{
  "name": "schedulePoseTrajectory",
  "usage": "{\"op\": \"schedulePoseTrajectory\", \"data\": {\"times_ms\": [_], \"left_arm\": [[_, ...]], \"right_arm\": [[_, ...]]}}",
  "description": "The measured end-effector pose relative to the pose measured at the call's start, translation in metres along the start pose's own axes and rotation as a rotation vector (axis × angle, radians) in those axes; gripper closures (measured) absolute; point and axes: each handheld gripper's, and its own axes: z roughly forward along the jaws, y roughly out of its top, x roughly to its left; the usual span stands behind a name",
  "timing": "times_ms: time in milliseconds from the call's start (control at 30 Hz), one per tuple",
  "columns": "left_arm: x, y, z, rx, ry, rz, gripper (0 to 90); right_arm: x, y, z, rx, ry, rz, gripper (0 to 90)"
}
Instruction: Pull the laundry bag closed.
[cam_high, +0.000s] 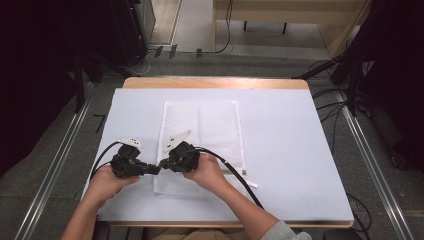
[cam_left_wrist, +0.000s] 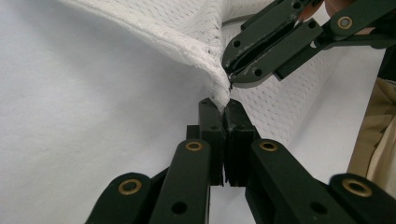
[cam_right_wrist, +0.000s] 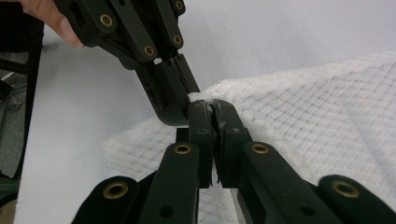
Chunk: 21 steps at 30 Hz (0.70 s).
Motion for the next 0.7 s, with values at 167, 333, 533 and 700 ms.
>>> {"op": "schedulePoseTrajectory", "data": {"times_ms": [167, 333, 533, 700], "left_arm": [[0.0028, -0.0014, -0.0026, -0.005, -0.003, -0.005, 88.9], [0.0016, -0.0015, 0.0016, 0.026, 0.007, 0.019, 87.7], [0.0021, -0.0009, 0.0029, 0.024, 0.01, 0.029, 86.2], [0.0022, 0.0003, 0.001, 0.02, -0.01, -0.002, 88.2]], "right_arm": [[-0.0021, -0.0003, 0.0015, -0.014, 0.018, 0.041, 88.4], [0.0015, 0.0023, 0.0045, -0.005, 0.006, 0.04, 88.5], [0.0012, 0.0024, 0.0053, 0.003, 0.012, 0.04, 88.4], [0.001, 0.0022, 0.0058, -0.002, 0.01, 0.043, 88.5]]}}
